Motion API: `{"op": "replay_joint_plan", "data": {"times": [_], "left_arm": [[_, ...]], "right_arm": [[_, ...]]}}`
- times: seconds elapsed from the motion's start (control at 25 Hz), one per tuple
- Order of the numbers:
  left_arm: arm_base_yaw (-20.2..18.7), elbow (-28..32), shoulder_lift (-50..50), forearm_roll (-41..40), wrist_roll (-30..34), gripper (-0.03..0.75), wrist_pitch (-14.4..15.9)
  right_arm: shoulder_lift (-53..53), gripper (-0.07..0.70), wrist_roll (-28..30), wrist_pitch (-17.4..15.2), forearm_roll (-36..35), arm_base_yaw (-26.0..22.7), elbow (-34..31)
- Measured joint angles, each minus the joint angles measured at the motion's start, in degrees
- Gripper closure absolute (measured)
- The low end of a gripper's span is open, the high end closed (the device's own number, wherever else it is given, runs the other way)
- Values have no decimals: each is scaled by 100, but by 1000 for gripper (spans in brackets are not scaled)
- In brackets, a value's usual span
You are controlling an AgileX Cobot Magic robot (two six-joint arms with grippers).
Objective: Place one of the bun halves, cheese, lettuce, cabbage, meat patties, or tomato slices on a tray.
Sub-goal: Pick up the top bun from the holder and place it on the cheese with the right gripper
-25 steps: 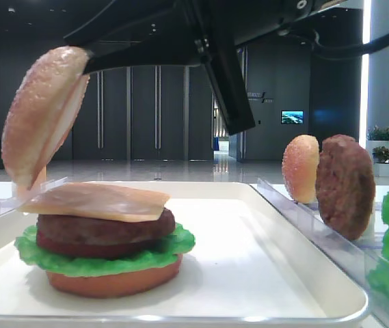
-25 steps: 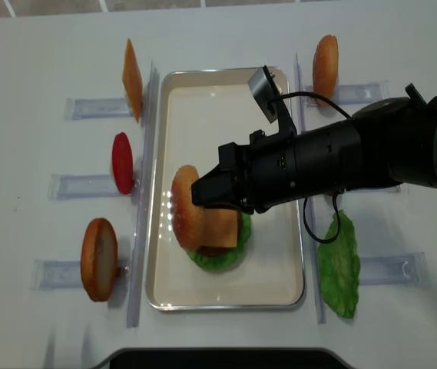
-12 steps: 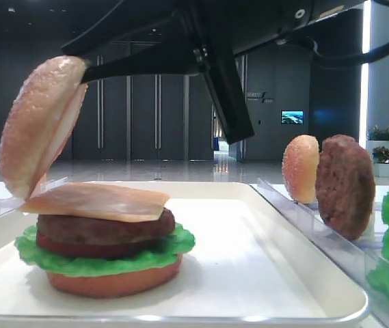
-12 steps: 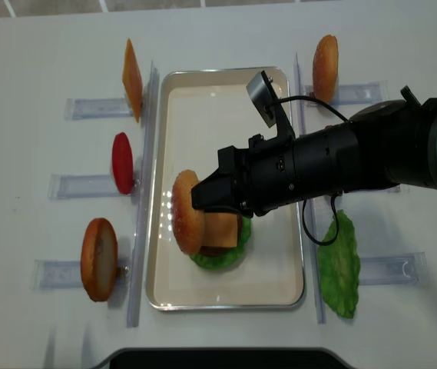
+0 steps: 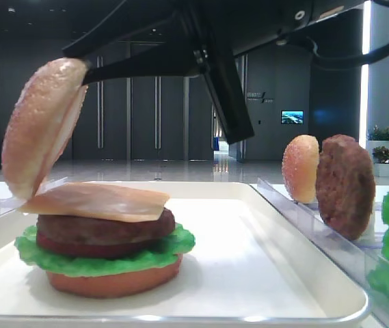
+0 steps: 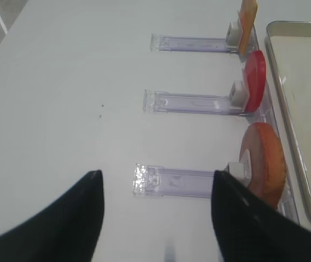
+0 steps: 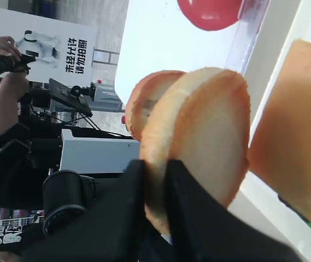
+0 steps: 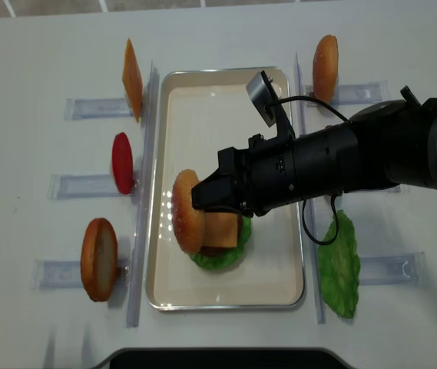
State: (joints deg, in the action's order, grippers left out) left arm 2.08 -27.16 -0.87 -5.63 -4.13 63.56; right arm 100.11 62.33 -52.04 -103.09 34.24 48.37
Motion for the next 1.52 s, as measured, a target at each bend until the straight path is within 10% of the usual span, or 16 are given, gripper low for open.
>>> {"op": "replay_joint_plan", "data": {"times": [1.52], "left_arm": [[0,0,0,0,0,244,0]], "right_arm": [[0,538,63,39,0,0,0]]}}
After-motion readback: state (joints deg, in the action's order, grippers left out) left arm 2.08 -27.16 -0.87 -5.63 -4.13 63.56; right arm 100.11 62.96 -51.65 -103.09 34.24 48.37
